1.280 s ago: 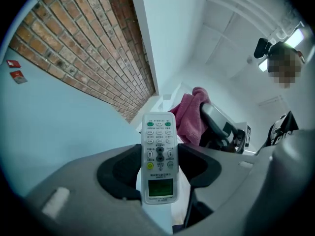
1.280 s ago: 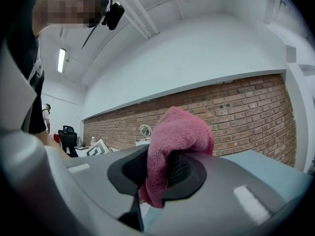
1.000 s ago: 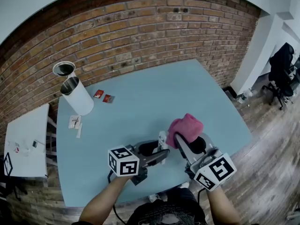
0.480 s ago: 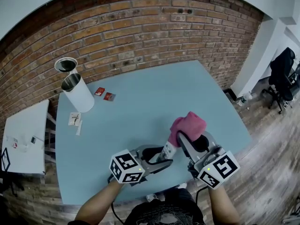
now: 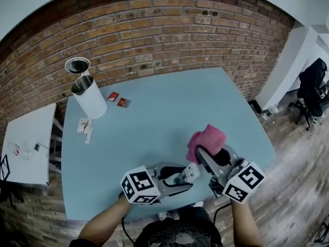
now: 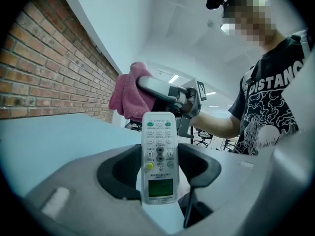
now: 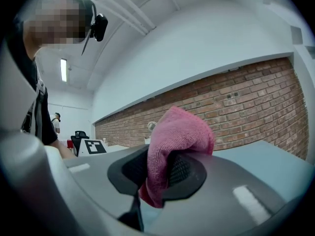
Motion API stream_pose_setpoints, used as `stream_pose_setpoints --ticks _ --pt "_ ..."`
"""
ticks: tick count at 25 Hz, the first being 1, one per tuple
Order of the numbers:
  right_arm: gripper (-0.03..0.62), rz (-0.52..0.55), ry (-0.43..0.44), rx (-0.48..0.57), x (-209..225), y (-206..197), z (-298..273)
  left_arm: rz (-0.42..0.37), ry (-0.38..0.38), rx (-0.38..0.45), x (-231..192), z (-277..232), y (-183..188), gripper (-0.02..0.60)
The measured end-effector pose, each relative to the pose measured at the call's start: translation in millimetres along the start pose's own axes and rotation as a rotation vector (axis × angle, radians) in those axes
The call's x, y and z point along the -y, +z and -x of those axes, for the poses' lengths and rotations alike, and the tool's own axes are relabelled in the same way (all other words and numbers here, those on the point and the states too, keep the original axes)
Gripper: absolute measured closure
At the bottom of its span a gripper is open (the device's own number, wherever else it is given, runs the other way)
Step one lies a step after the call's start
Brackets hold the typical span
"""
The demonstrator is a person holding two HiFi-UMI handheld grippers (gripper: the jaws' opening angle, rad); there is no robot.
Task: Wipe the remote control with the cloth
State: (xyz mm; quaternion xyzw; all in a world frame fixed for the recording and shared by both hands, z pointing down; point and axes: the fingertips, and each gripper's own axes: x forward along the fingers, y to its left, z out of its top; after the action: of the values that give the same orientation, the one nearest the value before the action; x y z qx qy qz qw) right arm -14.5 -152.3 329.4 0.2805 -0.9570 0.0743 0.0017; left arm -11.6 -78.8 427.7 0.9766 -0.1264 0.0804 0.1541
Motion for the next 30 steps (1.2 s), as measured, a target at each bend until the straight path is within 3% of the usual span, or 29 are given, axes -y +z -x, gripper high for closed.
stream_pose_setpoints --ticks 7,11,18,25,30 --pt "0.534 -0.161 0.148 -0.047 -7 -15 1 -0.007 -0.080 -0.012 18 -1 4 0.347" --pt "0.534 -0.240 0.205 -0.042 -13 -19 1 -0.013 -0.090 -0.004 22 -2 9 0.345" --pt "0.534 -0.266 0.236 -0.036 -16 -20 4 -0.066 -0.069 0.009 27 -4 18 0.345" --pt "0.534 -0.423 0.171 0.013 12 -34 12 -0.177 -0.056 0.033 39 0 40 0.345" --pt "0.534 -0.516 0.243 -0.021 -1 -51 5 -0.197 -0.055 0.049 39 1 52 0.345"
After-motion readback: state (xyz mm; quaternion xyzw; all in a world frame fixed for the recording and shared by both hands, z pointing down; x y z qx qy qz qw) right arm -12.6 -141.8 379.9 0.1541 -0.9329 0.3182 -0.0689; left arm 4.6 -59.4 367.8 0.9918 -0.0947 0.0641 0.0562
